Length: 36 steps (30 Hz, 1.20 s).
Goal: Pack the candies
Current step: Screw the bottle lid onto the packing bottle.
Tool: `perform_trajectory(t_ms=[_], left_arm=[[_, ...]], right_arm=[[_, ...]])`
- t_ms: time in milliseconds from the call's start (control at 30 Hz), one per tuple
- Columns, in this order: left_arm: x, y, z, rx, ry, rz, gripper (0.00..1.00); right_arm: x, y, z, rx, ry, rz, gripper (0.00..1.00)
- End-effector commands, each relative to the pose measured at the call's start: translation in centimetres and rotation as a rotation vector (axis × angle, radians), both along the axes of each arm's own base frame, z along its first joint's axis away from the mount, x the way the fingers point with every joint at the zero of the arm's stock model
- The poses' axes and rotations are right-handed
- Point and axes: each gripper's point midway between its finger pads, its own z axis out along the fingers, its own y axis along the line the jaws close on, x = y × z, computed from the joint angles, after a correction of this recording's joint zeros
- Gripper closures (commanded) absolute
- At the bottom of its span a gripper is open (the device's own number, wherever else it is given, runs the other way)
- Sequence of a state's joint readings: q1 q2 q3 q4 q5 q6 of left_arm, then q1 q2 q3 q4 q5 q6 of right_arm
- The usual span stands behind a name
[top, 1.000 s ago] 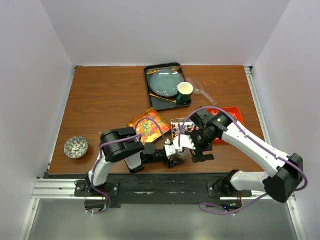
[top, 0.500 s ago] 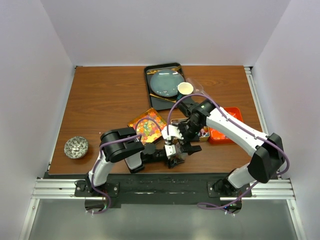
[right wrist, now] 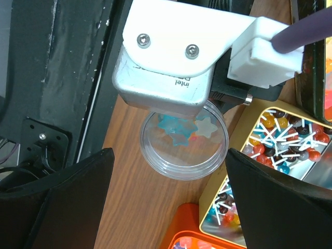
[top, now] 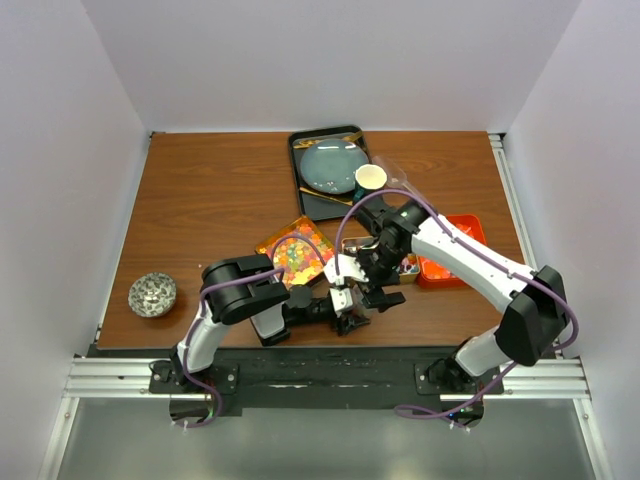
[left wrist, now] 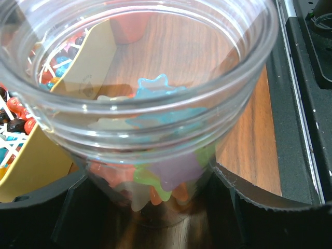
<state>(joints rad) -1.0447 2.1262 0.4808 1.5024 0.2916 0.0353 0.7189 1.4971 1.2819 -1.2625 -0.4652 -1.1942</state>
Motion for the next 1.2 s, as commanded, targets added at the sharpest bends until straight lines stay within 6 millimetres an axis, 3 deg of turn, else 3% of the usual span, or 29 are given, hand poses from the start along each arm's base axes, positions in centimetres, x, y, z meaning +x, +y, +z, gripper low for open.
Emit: perform_trajectory(t_ms=[0,333,567,700,933,1167], left_arm=[[2.3,1.6,-0.9,-0.013,-0.015,0.114,1.00],[2.8,1.8,-1.4,-0.006,0.009,0.128,1.00],[2.8,1.8,-1.6,0.000,0.012,0.124,1.00],[2.5,1.7,-1.6,0.000,0.013,0.108,1.00],[2.2,1.6,-1.7,0.007,0.008,0.090,1.00],[2.1,1.6,-1.9,0.014,0.015,0.084,1.00]], right_arm=[[-2.3,-1.7,0.0,-0.033,0.054,-0.008,0.09],[-4.5,-4.2,-0.1,-0.093,0.079,-0.072,0.10],[-5.1,-4.8,0.5,-0.117,0.095,-0.096,0.11],[-3.0,-4.1,1.3,-0.081,0.015,-0.156,0.12],[0.2,-0.7,3.8,0.016,-0.018,-0.177,0.12],[1.2,1.6,2.9,0.057,0.010,-0.092,0.11]])
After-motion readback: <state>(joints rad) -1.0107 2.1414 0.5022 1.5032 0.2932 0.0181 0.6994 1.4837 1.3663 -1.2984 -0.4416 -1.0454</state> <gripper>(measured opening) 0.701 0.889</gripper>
